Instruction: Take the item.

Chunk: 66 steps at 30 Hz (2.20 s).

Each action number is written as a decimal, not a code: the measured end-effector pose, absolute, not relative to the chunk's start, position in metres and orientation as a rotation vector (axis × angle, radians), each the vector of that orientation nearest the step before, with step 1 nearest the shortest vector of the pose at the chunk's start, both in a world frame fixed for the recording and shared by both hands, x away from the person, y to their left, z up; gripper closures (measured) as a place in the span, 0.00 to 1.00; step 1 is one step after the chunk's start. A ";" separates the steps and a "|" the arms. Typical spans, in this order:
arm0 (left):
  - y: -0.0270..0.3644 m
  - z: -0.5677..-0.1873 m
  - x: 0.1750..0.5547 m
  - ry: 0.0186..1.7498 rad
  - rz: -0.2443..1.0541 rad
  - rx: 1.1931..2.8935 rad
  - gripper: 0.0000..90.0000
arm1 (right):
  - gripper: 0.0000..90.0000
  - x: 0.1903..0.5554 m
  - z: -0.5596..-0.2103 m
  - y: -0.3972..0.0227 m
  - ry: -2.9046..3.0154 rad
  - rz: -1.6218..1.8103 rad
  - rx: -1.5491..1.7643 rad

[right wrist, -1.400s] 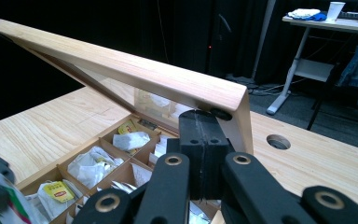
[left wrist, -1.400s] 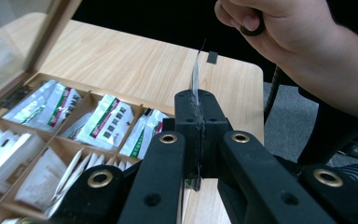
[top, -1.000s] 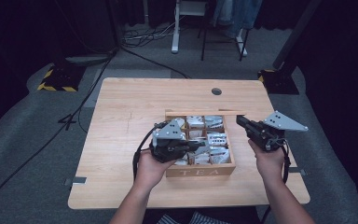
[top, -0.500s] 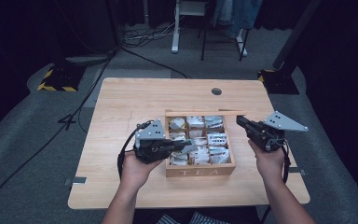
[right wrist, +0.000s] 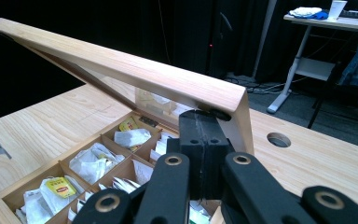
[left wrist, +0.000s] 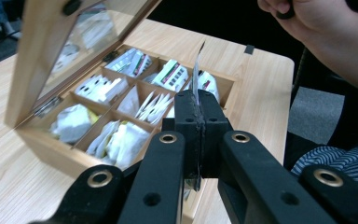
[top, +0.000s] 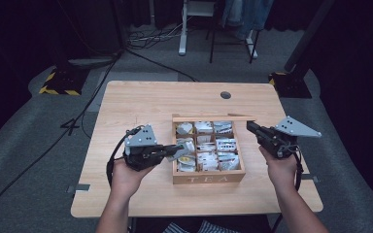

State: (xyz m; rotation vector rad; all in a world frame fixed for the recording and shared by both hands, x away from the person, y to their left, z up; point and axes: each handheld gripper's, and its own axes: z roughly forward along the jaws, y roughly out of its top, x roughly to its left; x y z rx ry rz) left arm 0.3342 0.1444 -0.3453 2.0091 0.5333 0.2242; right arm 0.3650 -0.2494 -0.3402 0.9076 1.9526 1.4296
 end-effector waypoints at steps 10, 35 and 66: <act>0.165 -0.350 0.338 0.632 0.283 2.017 0.99 | 1.00 0.365 -0.340 -0.250 1.952 1.431 0.905; 0.212 -0.377 0.357 0.880 0.334 1.990 0.99 | 1.00 0.366 -0.340 -0.250 1.951 1.432 0.903; 0.243 -0.441 0.390 1.150 0.285 1.929 0.99 | 1.00 0.366 -0.339 -0.250 1.950 1.433 0.905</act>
